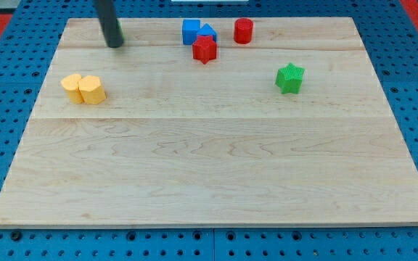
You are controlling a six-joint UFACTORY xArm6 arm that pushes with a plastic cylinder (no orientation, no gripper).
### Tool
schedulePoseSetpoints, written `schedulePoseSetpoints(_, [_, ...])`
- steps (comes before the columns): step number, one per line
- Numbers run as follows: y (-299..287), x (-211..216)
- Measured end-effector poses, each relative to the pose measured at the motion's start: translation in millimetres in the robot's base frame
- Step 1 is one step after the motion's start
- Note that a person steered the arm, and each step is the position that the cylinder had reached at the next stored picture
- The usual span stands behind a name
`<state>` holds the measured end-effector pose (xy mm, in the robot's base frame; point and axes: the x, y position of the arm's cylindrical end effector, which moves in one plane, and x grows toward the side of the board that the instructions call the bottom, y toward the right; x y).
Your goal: Push green star below to the red circle
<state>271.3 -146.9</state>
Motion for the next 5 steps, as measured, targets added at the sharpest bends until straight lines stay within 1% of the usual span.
schedulePoseSetpoints(1, [72,68])
schedulePoseSetpoints(2, [100,114])
schedulePoseSetpoints(4, [249,153])
schedulePoseSetpoints(5, [295,137])
